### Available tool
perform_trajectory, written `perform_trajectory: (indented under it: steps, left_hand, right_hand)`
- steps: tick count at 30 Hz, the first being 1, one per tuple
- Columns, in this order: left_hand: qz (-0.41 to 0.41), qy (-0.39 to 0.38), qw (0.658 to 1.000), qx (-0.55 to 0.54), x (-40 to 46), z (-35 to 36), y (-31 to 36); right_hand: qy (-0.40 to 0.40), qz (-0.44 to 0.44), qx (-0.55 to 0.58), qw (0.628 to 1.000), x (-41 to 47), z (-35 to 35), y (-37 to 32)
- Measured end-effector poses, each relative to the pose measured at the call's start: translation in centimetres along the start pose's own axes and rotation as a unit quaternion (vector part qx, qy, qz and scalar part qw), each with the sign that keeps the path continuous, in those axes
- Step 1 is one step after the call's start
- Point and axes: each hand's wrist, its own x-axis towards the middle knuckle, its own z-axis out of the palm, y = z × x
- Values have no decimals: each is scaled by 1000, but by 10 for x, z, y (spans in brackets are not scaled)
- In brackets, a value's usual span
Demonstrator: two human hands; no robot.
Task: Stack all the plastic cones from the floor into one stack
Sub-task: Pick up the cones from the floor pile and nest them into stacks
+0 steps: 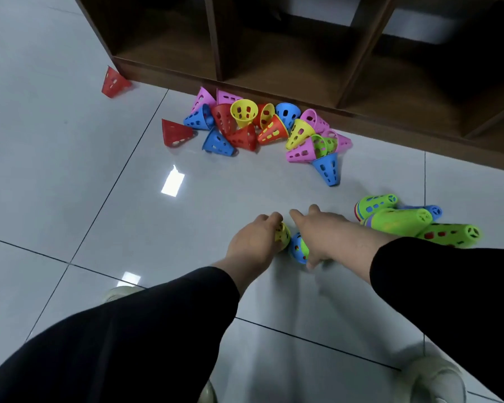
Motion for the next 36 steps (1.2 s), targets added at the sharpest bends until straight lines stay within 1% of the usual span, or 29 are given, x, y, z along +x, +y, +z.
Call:
perform_trajectory:
  steps: [2,5,9,12,15,18,21,23,24,26,27,28,29,31,33,34,36]
  left_hand:
    - [-6,-2,999,31,2,2,1]
    - [-17,10,997,69,1,3,4]
    - [-18,17,994,107,7,0,3]
    - [-22,24,994,101,23,-11,-5]
    - [-30,43,995,85,48,-26,-16]
    - [-25,46,996,77,79,-41,-23]
    - [-21,44,997,64,108,-54,-28]
    - [4,26,998,63,119,-62,-34]
    - [25,16,997,67,122,-68,-38]
    - [72,8,994,81,126,-84,-47]
    - [100,21,991,91,130,-95,-53]
    - [130,40,984,111,136,-108,-61]
    - [159,56,974,150,144,-120,-71]
    - [193,47,941,273,161,-143,-92]
    - [185,13,904,385,180,-156,-109]
    - [170,-4,893,417,187,-158,-116]
    - [152,-14,878,454,199,-153,-126]
  right_hand:
    - [28,-6,11,1000,5,-2,-1]
    - [74,-18,59,995,7,4,-1]
    - [99,-10,129,987,8,20,5]
    - [160,3,177,971,26,15,16]
    - [223,26,247,943,53,0,23]
    - [286,46,256,922,76,-11,25]
    - [292,56,258,919,86,-14,25]
    - [295,56,258,918,86,-12,26]
    - [322,63,279,903,85,-13,28]
    - [396,99,344,846,84,-19,39]
    - [419,124,368,821,87,-23,48]
    - [417,149,385,810,92,-28,59]
    - [393,171,400,810,98,-32,71]
    - [314,204,429,822,113,-36,91]
    - [230,204,456,835,125,-37,100]
    - [201,189,461,843,129,-37,100]
    - [181,168,447,860,135,-32,97]
